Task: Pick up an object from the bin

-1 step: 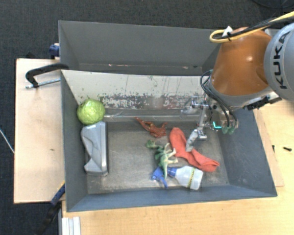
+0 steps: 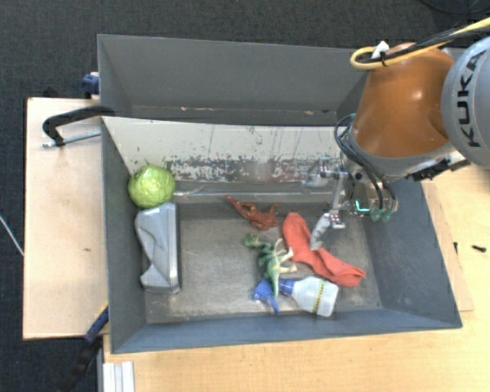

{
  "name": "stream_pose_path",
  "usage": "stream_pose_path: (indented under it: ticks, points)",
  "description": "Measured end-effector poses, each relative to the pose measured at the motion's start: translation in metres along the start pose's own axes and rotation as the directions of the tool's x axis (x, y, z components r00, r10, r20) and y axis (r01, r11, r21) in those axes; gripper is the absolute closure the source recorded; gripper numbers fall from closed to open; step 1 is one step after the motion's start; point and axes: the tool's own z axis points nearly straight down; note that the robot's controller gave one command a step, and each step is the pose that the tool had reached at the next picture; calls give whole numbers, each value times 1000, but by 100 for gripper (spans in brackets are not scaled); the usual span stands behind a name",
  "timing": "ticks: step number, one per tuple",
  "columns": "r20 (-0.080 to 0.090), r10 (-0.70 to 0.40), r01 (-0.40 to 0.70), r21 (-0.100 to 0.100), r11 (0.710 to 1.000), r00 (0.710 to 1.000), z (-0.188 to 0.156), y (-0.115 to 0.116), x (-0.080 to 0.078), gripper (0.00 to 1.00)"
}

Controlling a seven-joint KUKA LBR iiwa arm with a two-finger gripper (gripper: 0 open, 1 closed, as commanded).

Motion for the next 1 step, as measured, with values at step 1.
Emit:
stream_pose_path:
  ticks: [1]
  points:
    - [6,-84,84,3,996,996,12,16,13,0]
